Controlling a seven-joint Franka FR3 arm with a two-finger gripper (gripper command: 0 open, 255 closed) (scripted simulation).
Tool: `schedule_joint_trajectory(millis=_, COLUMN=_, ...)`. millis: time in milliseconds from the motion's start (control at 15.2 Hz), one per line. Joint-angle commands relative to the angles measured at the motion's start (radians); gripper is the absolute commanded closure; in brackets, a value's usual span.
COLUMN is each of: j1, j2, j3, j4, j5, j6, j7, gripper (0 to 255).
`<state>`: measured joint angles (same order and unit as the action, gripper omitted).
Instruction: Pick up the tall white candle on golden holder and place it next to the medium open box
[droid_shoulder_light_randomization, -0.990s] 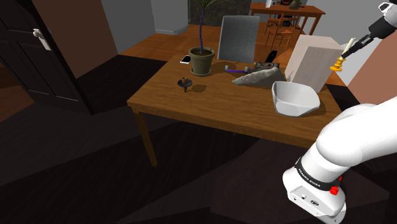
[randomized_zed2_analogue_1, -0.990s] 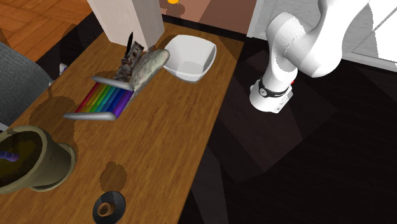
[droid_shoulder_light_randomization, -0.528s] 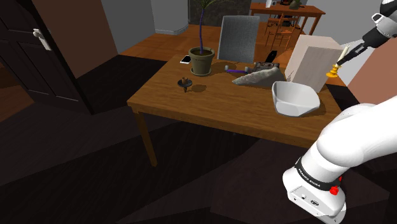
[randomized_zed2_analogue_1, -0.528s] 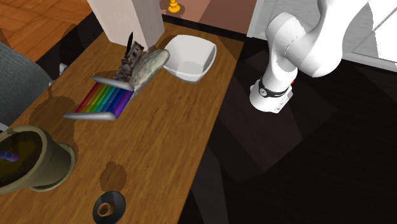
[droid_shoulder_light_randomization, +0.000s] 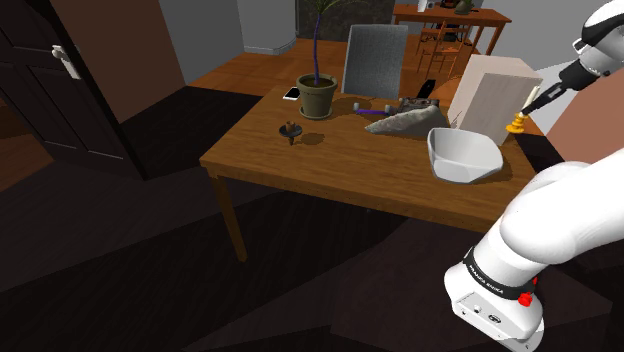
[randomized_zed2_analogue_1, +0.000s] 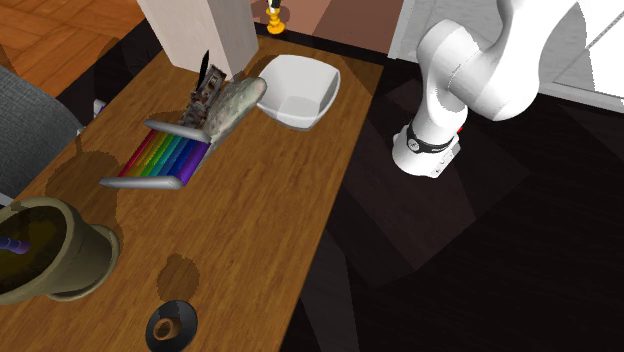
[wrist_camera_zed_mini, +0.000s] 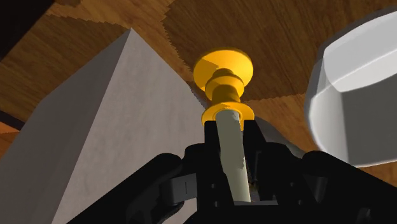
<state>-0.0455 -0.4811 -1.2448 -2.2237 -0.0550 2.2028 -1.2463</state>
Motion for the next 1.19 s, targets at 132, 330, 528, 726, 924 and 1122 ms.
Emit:
schedule_joint_trajectory(millis=132, j1=0.034, j2=0.013, j3=-0.05, j4=-0.031, j5=0.007, j6=0.051, j7=-0.023, gripper=255)
schedule_joint_trajectory(millis=330, j1=0.064, j2=0.022, j3=-0.092, j4=-0.053, j5=0.013, j6=0.089, j7=-0.04, gripper=255)
schedule_joint_trajectory(millis=528, j1=0.101, j2=0.031, j3=-0.139, j4=-0.072, j5=0.019, j6=0.126, j7=-0.057, gripper=255)
schedule_joint_trajectory(millis=726, j1=0.144, j2=0.038, j3=-0.192, j4=-0.09, j5=0.024, j6=0.164, j7=-0.073, gripper=255)
schedule_joint_trajectory(millis=924, j1=0.194, j2=0.042, j3=-0.25, j4=-0.106, j5=0.027, j6=0.202, j7=-0.087, gripper=255)
schedule_joint_trajectory(millis=1122, j1=0.249, j2=0.042, j3=-0.313, j4=-0.12, j5=0.026, j6=0.239, j7=-0.099, gripper=255)
